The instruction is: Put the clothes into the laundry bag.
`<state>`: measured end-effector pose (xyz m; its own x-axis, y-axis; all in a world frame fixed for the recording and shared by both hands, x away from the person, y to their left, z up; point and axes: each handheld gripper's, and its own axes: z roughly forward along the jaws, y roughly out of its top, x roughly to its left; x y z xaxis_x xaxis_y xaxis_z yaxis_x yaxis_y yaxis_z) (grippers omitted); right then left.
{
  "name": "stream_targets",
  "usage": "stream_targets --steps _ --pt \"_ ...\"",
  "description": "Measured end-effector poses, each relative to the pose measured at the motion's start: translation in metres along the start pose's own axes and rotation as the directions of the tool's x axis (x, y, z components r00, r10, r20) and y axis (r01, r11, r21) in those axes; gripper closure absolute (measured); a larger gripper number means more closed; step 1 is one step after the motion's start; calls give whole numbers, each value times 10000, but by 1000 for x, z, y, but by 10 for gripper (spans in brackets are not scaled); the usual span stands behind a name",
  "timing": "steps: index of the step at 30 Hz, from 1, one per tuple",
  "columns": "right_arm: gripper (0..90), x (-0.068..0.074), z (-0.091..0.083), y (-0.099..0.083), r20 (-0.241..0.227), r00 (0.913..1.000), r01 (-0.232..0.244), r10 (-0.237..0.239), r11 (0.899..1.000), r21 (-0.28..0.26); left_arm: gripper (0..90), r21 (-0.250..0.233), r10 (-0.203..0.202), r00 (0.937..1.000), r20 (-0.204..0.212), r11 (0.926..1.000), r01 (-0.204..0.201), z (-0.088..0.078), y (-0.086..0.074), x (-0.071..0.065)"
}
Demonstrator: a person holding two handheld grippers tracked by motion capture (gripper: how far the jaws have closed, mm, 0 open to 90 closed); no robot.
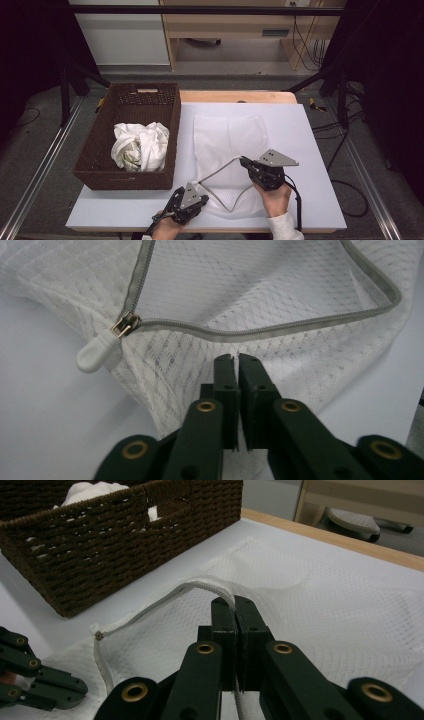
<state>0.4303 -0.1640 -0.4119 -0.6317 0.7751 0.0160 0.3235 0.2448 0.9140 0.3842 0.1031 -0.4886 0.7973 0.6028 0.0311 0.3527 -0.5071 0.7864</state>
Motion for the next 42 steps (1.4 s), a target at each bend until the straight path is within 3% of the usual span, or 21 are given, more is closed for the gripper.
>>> stream_targets --steps 5,9,10,12,15,17,23,24,25,26,27,28,29,31,33,34,36,38,39,40,42 --pt "888 -2 3 -5 69 10000 1 -3 9997 243 637 -617 -203 9993 -313 9979 183 -19 9 3" --pt "888 -3 3 -6 84 10000 -55 52 9994 333 480 -1682 -595 9960 -673 9846 475 -48 21 12" --pt "888 -3 2 -7 90 9999 -72 69 9994 343 436 -1682 -595 9960 -673 9846 475 -48 21 12" --pt "888 -4 2 -7 116 9999 -70 66 9993 355 333 -1979 -858 9901 -1109 9782 626 -71 33 21" --pt "888 -4 2 -8 126 9999 -83 78 9991 404 269 -2287 -953 9840 -1508 9717 591 -93 42 30" --pt "888 -4 2 -8 149 9999 -86 79 9989 452 244 -2502 -983 9761 -1938 9670 477 -113 47 42" --pt "888 -7 -1 -9 271 9996 -111 97 9986 513 188 -2851 -1542 9394 -3063 9564 640 -157 55 88" --pt "888 -7 -1 -9 271 9996 -111 97 9986 513 183 -2851 -1542 9394 -3063 9564 640 -157 55 88" --pt "888 -6 0 -9 246 9996 -114 101 9986 518 168 -2815 -1621 9280 -3354 9573 655 -160 58 100" --pt "888 -6 0 -9 256 9997 -69 55 9985 547 147 -2590 -1540 9154 -3720 9642 569 -161 62 115" --pt "888 -5 1 -9 248 9997 -91 78 9984 556 135 -2590 -1540 9154 -3720 9642 569 -161 62 115" --pt "888 -5 1 -9 224 9997 -75 62 9981 610 132 -2342 -1477 9015 -4068 9707 533 -157 65 132" --pt "888 -5 1 -9 218 9998 -58 45 9981 618 121 -2230 -1551 8976 -4125 9726 656 -154 66 140" --pt "888 -5 1 -9 214 9998 -74 60 9979 648 105 -2065 -1573 8981 -4106 9755 764 -147 67 153" --pt "888 -6 1 -9 198 9997 -121 107 9975 693 101 -1586 -1310 8792 -4581 9853 641 -136 67 167" --pt "888 -6 1 -9 198 9997 -121 107 9975 693 97 -1586 -1310 8792 -4581 9853 641 -136 67 167" --pt "888 -7 1 -10 194 9998 -96 82 9972 735 91 -741 -921 8590 -5037 9952 632 -119 64 182" --pt "888 -7 1 -10 169 9998 -121 109 9969 775 90 -360 -1032 8656 -4900 9945 982 -110 62 192" --pt "888 -7 2 -10 174 9998 -124 110 9967 799 81 -360 -1032 8656 -4900 9945 982 -110 62 192" --pt "888 -7 2 -10 167 9998 -131 117 9965 827 80 -302 -1243 8605 -4941 9916 1259 -107 61 198" --pt "888 -7 2 -11 159 9998 -101 87 9963 852 80 -326 -1279 8625 -4896 9912 1285 -103 61 200"
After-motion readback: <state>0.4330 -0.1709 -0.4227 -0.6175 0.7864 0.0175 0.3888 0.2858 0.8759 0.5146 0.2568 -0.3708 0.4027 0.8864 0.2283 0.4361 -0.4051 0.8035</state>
